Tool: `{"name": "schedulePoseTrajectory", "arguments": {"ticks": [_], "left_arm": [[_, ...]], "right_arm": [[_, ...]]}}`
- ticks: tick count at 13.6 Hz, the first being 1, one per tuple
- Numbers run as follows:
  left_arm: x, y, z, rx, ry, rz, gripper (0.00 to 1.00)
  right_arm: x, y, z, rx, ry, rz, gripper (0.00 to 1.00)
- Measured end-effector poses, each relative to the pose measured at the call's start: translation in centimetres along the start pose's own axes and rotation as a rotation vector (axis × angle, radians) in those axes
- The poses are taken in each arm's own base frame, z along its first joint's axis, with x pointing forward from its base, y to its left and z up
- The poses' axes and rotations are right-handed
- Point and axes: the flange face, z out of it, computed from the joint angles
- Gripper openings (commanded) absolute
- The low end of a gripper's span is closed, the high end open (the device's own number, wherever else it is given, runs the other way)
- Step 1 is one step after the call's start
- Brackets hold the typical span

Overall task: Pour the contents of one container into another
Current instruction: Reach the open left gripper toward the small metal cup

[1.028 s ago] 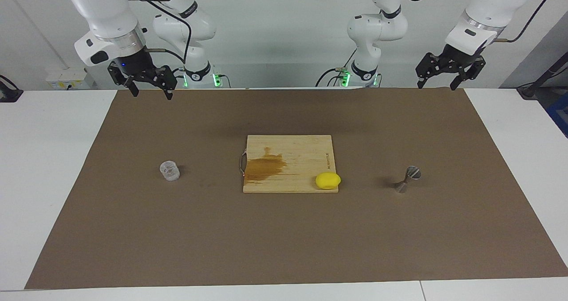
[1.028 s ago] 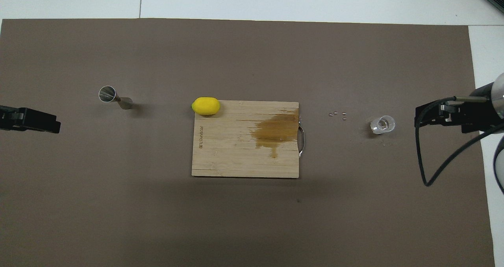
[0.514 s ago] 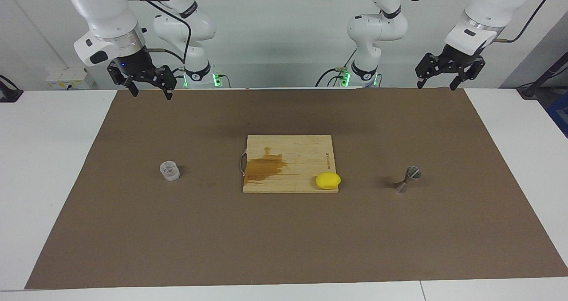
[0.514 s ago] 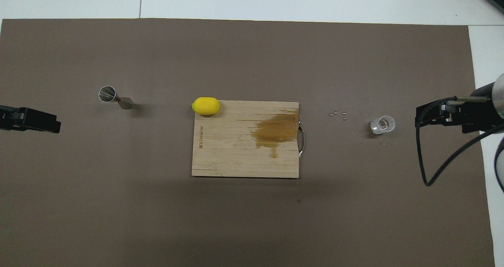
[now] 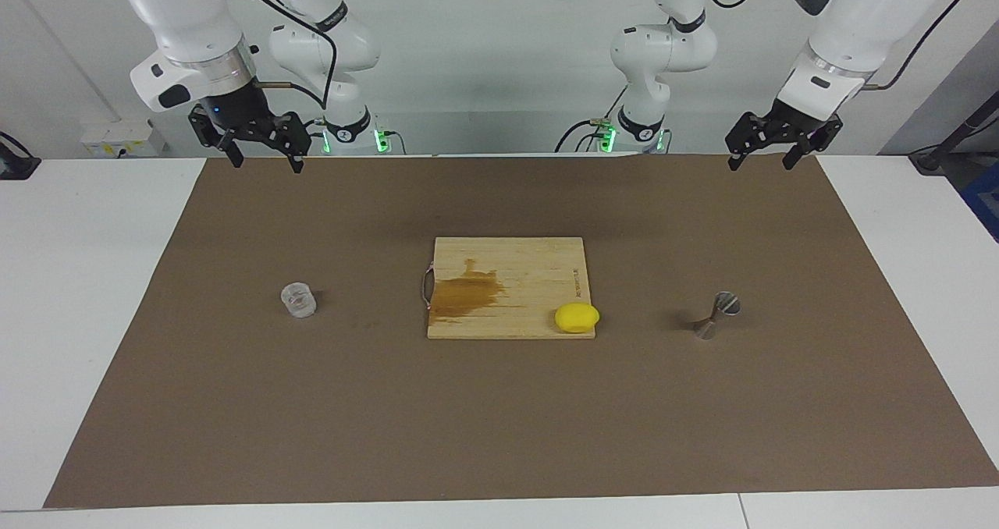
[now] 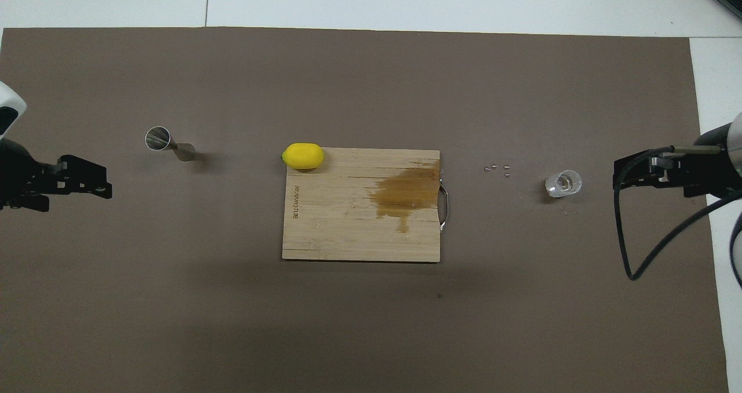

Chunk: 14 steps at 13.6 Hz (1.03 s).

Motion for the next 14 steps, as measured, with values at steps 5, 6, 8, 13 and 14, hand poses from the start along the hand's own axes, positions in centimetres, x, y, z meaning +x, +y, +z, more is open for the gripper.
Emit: {"name": "schedulePoseTrajectory", "arguments": {"ticks": [5,6,8,13,14], "left_arm": [[5.4,-5.0,4.4,-0.408,-0.093,-0.694,1.0],[5.9,-5.6,5.3,-0.492,-0.115,-0.816,1.0],[6.8,-7.1,7.2,-0.651,-0.154,-1.062,1.0],[6.7,-11.5,11.5,-1.019,-0.225,-1.594,1.0],[6.3,-12.0,12.7,-1.076,-0.247,-1.681,1.0]], "right_arm": [[0.0,0.0,-0.1,0.0,0.002,-0.014,1.0],[0.0,0.0,-0.1,0.0,0.002,-0.014,1.0],[0.0,0.0,-0.1,0.0,0.002,-0.015,1.0],[-0.1,-0.1,-0.2,0.0,0.002,-0.017,1.0],[-0.1,-0.1,-0.2,-0.001,0.002,-0.017,1.0]]}}
